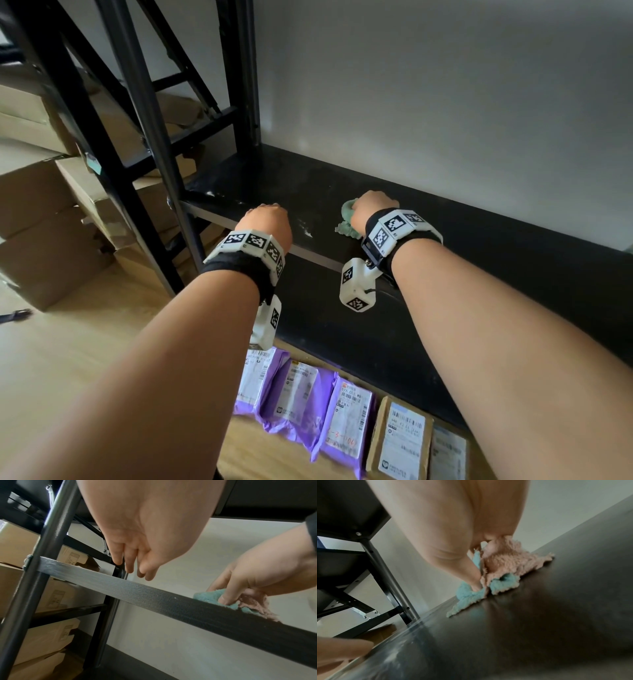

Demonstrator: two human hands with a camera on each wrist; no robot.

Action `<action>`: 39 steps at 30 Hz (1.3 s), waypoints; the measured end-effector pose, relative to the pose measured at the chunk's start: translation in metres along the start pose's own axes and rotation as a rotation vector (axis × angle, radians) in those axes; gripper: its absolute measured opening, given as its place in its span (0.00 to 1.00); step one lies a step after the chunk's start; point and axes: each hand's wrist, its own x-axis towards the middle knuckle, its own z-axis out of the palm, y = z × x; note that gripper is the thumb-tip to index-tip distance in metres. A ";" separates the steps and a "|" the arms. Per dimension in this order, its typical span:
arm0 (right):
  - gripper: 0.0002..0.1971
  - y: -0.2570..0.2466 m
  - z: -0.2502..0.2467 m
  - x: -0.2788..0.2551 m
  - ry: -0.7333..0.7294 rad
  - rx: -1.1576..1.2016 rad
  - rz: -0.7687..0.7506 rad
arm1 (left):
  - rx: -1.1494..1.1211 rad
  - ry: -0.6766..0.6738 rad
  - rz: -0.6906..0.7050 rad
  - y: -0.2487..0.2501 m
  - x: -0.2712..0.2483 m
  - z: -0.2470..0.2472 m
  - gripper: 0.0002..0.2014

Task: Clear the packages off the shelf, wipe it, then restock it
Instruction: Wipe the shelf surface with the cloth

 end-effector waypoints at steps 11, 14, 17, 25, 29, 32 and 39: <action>0.16 0.000 0.002 0.008 0.007 0.151 -0.127 | -0.057 0.077 0.021 0.016 0.007 -0.003 0.31; 0.16 -0.003 0.001 0.010 0.015 0.173 -0.132 | -0.039 0.081 0.037 0.017 0.012 -0.004 0.31; 0.16 -0.006 0.001 0.011 0.028 0.203 -0.097 | -0.030 0.052 0.043 0.017 0.017 -0.006 0.32; 0.17 0.012 -0.008 0.007 0.045 0.264 -0.104 | -0.006 0.003 0.063 0.015 0.009 -0.013 0.33; 0.20 0.026 -0.015 0.015 0.094 0.133 0.019 | -0.004 0.031 0.104 0.012 0.006 -0.013 0.33; 0.26 0.021 -0.018 0.018 -0.044 0.025 0.101 | -0.035 0.056 0.087 0.009 0.007 -0.016 0.32; 0.22 -0.013 -0.013 0.019 -0.066 -0.018 -0.138 | -0.057 0.018 0.068 0.012 0.021 -0.015 0.32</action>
